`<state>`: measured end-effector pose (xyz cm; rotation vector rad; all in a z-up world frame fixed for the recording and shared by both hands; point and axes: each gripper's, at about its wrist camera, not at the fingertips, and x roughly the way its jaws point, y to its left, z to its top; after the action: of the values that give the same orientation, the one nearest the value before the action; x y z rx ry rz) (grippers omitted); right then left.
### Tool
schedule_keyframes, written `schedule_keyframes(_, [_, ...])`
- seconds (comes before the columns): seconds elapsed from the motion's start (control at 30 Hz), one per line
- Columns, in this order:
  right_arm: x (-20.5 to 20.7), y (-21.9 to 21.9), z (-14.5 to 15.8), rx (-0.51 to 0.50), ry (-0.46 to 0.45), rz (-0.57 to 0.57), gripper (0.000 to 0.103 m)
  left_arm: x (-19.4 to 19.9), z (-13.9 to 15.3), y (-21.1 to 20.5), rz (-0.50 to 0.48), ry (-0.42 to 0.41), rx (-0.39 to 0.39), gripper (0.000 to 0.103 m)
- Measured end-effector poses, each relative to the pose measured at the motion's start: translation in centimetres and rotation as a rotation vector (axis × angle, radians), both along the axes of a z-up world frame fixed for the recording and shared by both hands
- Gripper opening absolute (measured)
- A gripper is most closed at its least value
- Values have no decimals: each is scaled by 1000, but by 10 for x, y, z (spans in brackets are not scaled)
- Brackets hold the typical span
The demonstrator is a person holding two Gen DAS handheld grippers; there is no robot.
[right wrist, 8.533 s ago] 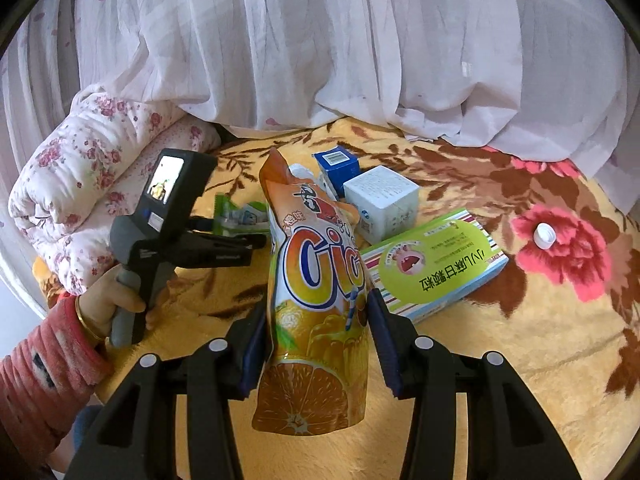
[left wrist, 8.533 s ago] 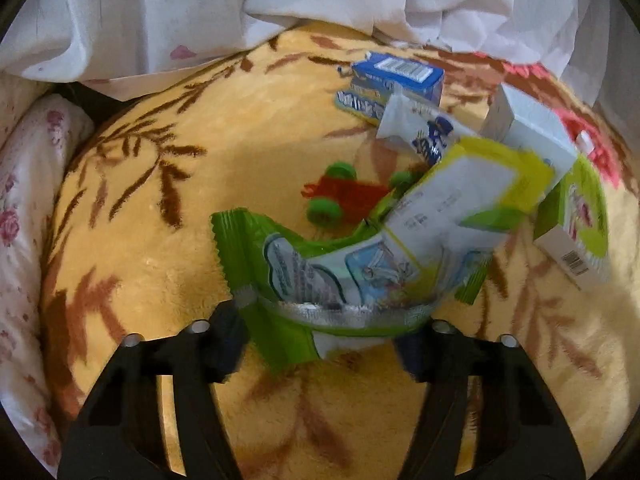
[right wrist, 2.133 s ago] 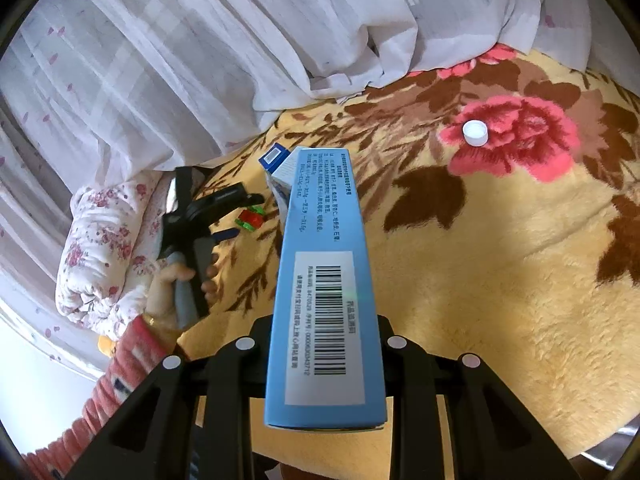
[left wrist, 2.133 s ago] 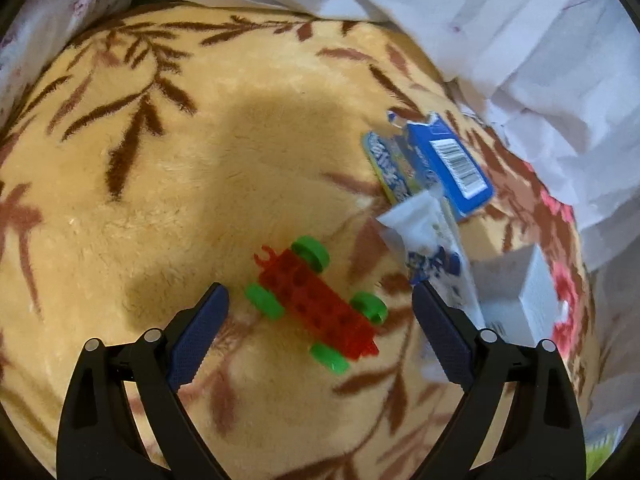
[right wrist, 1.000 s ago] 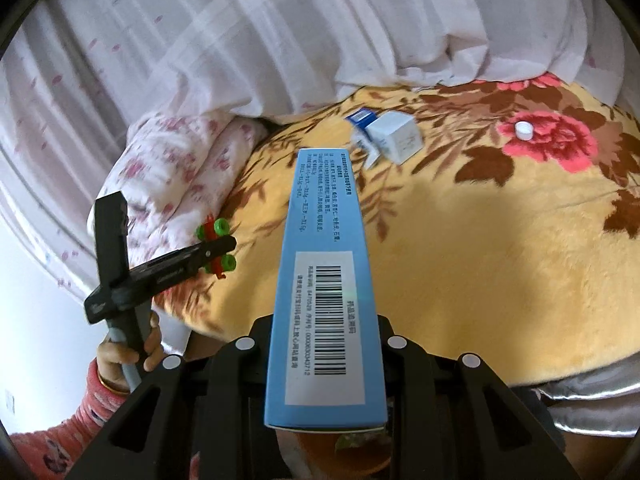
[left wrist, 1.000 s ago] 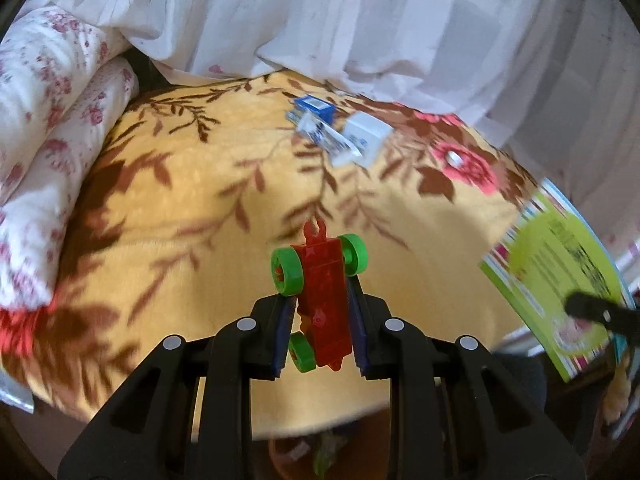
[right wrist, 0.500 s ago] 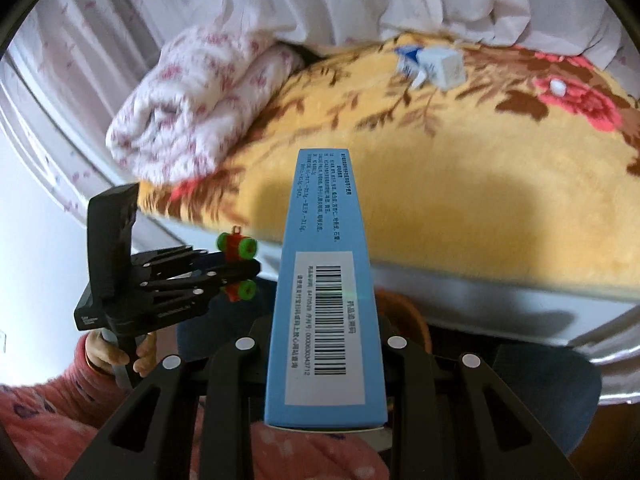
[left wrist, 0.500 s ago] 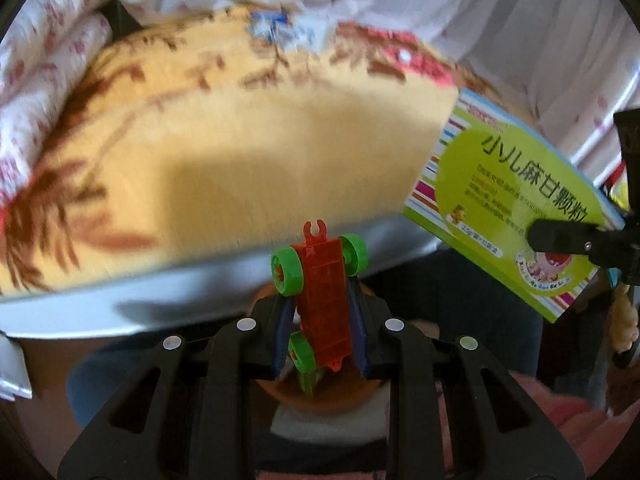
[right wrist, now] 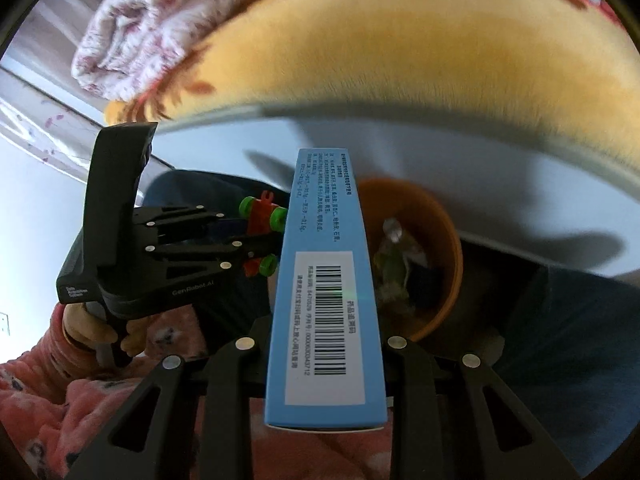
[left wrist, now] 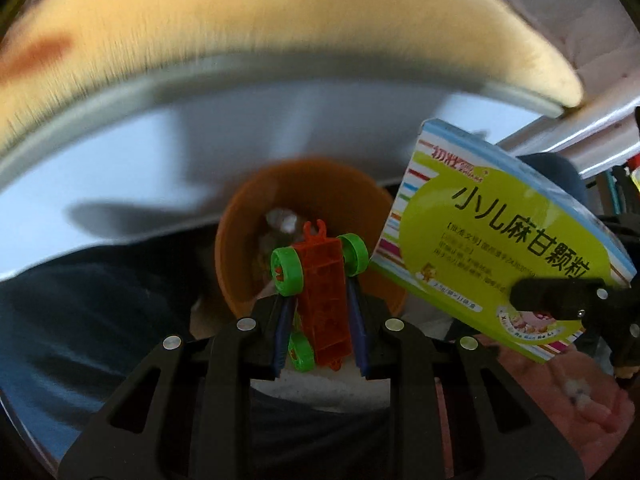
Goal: Collect trash
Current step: 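Carry the toy car and medicine box down over the orange bin, then open both grippers to drop the car and box into the bin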
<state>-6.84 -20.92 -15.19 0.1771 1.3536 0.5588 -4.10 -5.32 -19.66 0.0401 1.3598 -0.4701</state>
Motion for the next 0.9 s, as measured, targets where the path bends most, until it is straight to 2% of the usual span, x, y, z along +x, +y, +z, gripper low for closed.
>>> schedule_keyframes(0.2, [21, -1, -46, -32, 97, -24, 27, 13, -44, -1, 34, 133, 14, 25])
schedule_keyframes(0.37, [33, -4, -69, -44, 137, -58, 31, 20, -71, -2, 61, 230, 20, 26])
schedule_keyframes(0.4, [35, -6, -72, -38, 148, -74, 38, 19, -74, -1, 68, 241, 24, 36])
schedule_keyframes(0.43, [36, -9, -73, -38, 148, -86, 58, 21, -76, 0, 79, 252, 30, 55])
schedule_keyframes(0.5, [37, -11, -72, -48, 132, -102, 67, 24, -79, 1, 103, 254, 45, 72])
schedule_keyframes(0.9, [35, -34, -63, -32, 121, -169, 71, 21, -68, -6, 91, 207, 88, 72])
